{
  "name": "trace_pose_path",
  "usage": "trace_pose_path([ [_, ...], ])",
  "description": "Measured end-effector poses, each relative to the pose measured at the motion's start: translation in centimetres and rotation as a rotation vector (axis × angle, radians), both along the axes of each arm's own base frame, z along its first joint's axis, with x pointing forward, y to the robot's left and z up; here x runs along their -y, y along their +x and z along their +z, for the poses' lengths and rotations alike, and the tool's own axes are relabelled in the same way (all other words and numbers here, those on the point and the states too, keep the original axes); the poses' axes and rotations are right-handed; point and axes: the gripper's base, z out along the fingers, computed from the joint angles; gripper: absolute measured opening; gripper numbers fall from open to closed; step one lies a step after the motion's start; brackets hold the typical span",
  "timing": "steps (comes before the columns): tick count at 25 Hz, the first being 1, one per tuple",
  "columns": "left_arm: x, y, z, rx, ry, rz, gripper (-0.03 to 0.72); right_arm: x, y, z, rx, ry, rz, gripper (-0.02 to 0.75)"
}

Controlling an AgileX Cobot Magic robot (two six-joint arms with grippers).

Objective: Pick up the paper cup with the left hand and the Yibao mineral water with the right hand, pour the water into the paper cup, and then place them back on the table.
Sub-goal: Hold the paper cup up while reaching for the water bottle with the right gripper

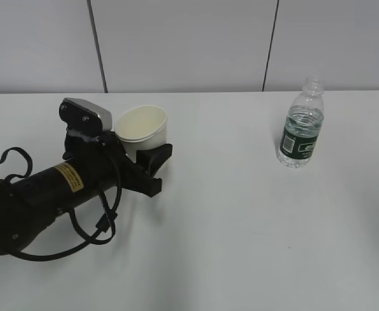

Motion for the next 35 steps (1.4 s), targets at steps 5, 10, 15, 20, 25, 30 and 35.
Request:
trace_pose_path([
  [5, 0.0, 0.0, 0.0, -0.002, 0.002, 0.000, 0.403, 0.5, 3.1, -1.6, 0.108, -0.008, -0.023, 0.585],
  [10, 0.0, 0.0, 0.0, -0.002, 0.002, 0.000, 0.403, 0.8, 5.7, -5.3, 0.068, -0.050, -0.023, 0.585],
  [15, 0.0, 0.0, 0.0, -0.002, 0.003, 0.000, 0.403, 0.8, 8.6, -7.2, 0.028, -0.142, 0.033, 0.585],
  [20, 0.0, 0.0, 0.0, -0.002, 0.003, 0.000, 0.403, 0.4, 11.4, -9.7, 0.020, -0.135, 0.103, 0.585],
  [25, 0.0, 0.0, 0.0, -0.003, 0.003, 0.000, 0.403, -0.2, 13.6, -12.7, -0.006, -0.118, 0.197, 0.585],
  [30, 0.0, 0.0, 0.0, -0.005, 0.005, 0.000, 0.403, -0.8, 15.9, -14.6, -0.013, -0.094, 0.264, 0.607],
  [35, 0.0, 0.0, -0.1, -0.012, 0.012, 0.002, 0.403, -1.1, 18.3, -16.1, -0.027, -0.075, 0.293, 0.639],
])
